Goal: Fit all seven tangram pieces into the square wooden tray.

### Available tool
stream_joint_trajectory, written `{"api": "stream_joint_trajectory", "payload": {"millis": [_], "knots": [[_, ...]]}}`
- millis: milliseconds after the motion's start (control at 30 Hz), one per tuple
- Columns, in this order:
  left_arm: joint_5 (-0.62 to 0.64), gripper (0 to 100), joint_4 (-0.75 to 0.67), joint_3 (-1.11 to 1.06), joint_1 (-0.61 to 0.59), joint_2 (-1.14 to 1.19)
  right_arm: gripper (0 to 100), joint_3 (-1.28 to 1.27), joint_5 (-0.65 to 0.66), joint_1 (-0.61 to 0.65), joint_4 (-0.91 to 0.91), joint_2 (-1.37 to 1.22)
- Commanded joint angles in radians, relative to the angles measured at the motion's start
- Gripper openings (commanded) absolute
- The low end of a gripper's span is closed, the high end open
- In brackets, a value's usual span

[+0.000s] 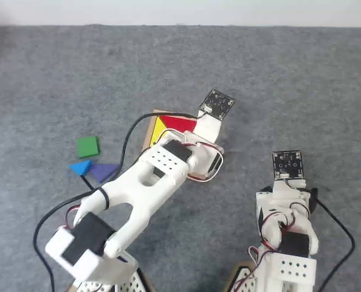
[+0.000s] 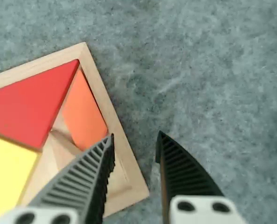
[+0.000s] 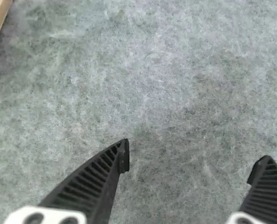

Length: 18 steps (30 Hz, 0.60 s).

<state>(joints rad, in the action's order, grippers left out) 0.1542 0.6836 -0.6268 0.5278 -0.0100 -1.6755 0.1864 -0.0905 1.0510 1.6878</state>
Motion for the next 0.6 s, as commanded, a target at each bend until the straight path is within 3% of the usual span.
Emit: {"api": "stream_joint_trajectory", "payload": {"millis": [0, 300, 567], "knots": [[-0.017, 14, -0.023, 0.013, 0.008, 0.031, 40.2, -0.014, 0.012, -0.004, 0.004, 0.016], [-0.014, 14, 0.063, 0.073, -0.025, 0.089, 40.2, -0.014, 0.012, -0.004, 0.004, 0.016], [-0.066, 14, 0.055, 0.082, -0.206, 0.089, 40.2, -0.014, 0.012, -0.004, 0.005, 0.016]]}}
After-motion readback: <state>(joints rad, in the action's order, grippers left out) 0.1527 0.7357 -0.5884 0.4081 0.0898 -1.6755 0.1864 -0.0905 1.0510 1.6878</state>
